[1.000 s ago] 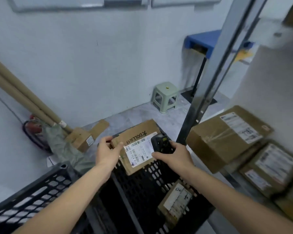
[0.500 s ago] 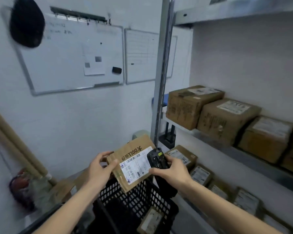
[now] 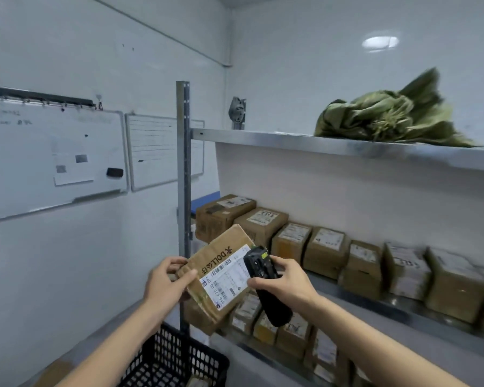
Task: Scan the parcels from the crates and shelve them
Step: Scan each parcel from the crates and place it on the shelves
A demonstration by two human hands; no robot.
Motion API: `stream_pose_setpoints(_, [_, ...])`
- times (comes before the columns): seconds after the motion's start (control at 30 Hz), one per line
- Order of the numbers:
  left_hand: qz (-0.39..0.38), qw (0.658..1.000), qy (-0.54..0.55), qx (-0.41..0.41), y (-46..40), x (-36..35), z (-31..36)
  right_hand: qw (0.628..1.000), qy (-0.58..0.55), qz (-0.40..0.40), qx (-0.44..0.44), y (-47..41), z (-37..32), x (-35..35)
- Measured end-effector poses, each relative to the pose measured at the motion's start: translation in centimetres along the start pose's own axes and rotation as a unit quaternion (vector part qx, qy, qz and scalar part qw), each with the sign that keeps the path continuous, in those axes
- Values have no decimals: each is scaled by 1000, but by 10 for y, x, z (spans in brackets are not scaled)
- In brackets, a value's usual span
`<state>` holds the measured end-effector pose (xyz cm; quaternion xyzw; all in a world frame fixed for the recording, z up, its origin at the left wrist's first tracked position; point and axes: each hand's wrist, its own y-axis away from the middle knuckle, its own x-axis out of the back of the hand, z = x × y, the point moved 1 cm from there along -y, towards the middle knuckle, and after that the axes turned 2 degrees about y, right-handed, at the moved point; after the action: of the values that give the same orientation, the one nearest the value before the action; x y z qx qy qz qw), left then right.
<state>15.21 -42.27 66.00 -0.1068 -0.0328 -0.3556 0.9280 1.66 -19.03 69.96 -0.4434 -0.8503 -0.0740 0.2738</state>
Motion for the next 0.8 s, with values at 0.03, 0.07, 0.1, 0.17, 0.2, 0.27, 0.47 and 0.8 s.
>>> stream_pose_setpoints(0.03, [-12,1000,2,-8,7,-6,9,1000,-5,15,-7,13,-3,10])
stream_pose_setpoints(0.07, [-25,1000,3,-17,14,-11,18,999,-13,27,-13,26,-6,19])
stream_pose_setpoints(0.1, [-37,999,4,-24,22,-17,24,999,-21,43,-19,40,-8,27])
stream_pose_setpoints(0.17, [-58,998,7,-33,39,-28,33,997,-27,71,-29,67,-13,41])
stream_pose_setpoints(0.2, [-68,997,8,-38,48,-33,36,996,-28,84,-33,81,-15,49])
stream_pose_setpoints(0.27, [-89,995,8,-54,64,-43,42,992,-31,114,-36,108,-21,63])
stream_pose_setpoints(0.47, [-169,977,-17,-127,104,-74,80,982,-27,181,-47,173,-31,111])
stream_pose_setpoints(0.8, [-246,955,18,-163,147,-149,130,964,81,246,-67,244,-29,203])
